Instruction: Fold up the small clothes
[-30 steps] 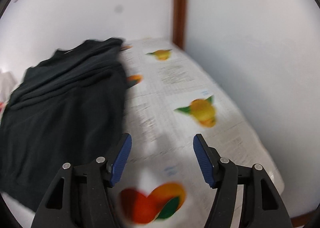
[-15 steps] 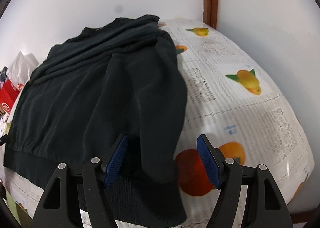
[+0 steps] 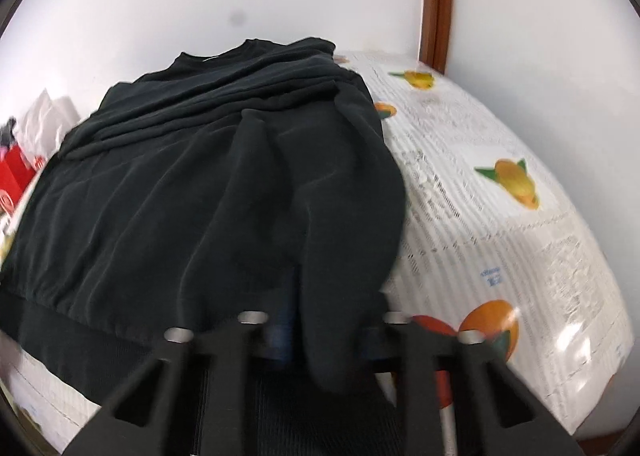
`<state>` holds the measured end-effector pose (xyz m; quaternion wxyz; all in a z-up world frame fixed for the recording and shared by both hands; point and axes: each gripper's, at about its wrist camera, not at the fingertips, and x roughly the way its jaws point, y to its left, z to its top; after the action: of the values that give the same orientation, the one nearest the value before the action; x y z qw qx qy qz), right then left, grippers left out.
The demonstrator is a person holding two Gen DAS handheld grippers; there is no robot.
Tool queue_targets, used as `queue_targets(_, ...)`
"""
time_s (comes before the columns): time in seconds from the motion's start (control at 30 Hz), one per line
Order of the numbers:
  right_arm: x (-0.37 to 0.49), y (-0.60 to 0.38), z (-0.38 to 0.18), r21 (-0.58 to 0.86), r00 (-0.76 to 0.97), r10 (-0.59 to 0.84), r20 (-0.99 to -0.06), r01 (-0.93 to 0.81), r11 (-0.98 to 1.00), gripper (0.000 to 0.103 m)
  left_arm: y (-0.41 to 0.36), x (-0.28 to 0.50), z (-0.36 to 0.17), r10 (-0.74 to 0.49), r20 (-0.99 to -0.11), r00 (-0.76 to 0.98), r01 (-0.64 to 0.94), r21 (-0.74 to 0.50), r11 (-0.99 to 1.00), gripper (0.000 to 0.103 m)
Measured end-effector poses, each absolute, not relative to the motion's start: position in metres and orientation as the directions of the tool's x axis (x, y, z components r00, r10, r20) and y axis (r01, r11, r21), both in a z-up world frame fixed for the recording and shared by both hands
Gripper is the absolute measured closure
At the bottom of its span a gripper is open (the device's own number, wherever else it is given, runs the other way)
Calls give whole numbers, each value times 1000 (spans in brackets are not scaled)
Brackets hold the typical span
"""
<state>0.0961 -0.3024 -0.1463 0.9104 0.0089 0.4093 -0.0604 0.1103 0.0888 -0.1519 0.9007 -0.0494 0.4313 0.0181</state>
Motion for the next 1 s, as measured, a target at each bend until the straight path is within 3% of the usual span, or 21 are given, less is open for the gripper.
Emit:
queue_targets(0.3, 54, -322, -118, 118, 704, 11, -710, 104, 988, 96, 118, 65, -118, -118, -721, 683, -42, -200, 979, 94)
queue_targets(0.6, -15, -312, -70, 102, 799, 47, -600, 19, 995, 96, 135, 6, -67, -181, -612, 770, 26, -253, 967, 94)
queue_targets(1.0, 3, -317, -9, 139, 882, 59, -468, 7, 990, 96, 136, 33, -26, -166, -503, 848, 32, -263, 964, 94)
